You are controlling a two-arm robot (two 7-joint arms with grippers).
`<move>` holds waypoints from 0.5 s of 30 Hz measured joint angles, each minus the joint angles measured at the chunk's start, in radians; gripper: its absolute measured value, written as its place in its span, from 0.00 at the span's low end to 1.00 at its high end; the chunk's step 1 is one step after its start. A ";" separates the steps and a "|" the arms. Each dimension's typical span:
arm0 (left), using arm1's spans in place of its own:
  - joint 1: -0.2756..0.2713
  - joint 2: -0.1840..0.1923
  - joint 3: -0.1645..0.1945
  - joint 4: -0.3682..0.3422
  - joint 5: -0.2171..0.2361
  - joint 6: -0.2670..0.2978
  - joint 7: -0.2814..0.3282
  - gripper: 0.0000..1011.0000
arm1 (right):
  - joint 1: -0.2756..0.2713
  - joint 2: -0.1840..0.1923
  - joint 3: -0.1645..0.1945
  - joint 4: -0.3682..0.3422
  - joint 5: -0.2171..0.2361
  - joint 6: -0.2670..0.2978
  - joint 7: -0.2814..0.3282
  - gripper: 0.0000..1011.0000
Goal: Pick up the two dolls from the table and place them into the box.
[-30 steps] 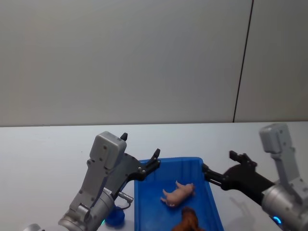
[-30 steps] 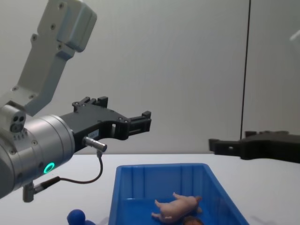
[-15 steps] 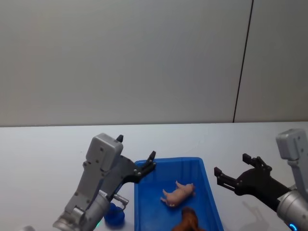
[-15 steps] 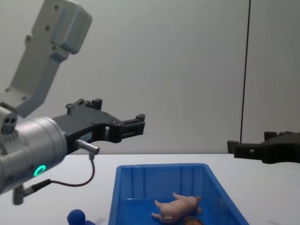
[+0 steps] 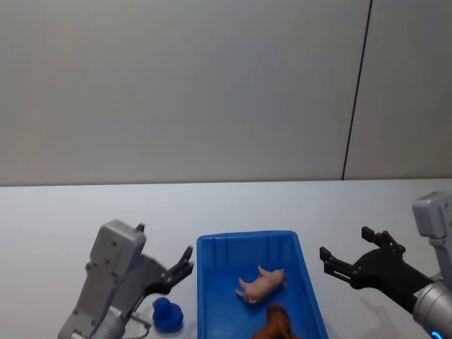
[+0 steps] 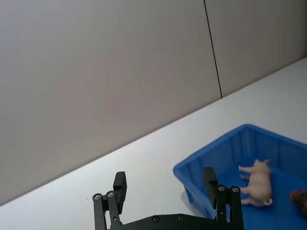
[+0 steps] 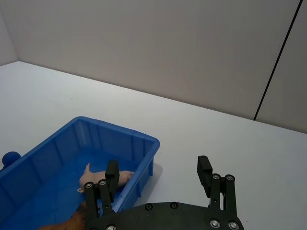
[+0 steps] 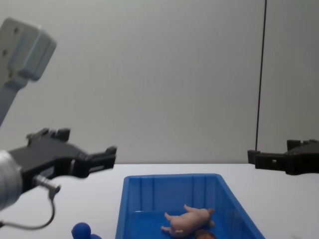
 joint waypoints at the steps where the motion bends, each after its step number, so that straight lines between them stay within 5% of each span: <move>1: 0.007 0.005 -0.001 0.000 -0.004 0.000 0.002 0.99 | -0.001 0.001 0.000 0.000 0.000 0.000 0.000 0.99; 15: 0.056 0.031 -0.007 0.071 -0.044 -0.018 -0.029 0.99 | -0.006 0.005 0.003 -0.005 0.002 -0.003 0.000 0.99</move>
